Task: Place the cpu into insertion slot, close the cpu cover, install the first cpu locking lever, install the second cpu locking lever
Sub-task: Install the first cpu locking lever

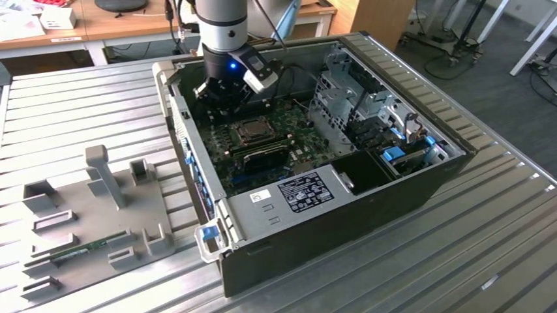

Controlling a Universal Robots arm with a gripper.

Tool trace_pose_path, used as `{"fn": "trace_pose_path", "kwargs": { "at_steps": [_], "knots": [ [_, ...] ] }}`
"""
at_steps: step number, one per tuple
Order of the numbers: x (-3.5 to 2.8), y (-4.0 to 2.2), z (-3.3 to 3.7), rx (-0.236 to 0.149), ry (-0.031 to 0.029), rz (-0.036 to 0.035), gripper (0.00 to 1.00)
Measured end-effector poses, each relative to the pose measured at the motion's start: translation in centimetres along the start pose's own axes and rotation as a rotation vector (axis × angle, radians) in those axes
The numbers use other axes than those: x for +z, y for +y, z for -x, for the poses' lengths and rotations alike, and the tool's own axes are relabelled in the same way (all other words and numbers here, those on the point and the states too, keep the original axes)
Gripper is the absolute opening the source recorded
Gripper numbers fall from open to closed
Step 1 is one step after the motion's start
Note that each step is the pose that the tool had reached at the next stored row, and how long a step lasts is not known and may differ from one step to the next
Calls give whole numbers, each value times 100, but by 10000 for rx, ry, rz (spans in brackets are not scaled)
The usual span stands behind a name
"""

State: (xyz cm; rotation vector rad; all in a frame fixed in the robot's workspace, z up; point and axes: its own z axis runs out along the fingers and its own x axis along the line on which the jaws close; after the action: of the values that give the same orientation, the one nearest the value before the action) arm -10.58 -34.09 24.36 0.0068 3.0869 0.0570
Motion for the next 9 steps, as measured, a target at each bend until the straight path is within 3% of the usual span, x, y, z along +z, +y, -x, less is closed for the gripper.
{"fn": "trace_pose_path", "kwargs": {
  "at_steps": [9],
  "knots": [
    [-79,3,4,0,1,-1,10]
  ]
}}
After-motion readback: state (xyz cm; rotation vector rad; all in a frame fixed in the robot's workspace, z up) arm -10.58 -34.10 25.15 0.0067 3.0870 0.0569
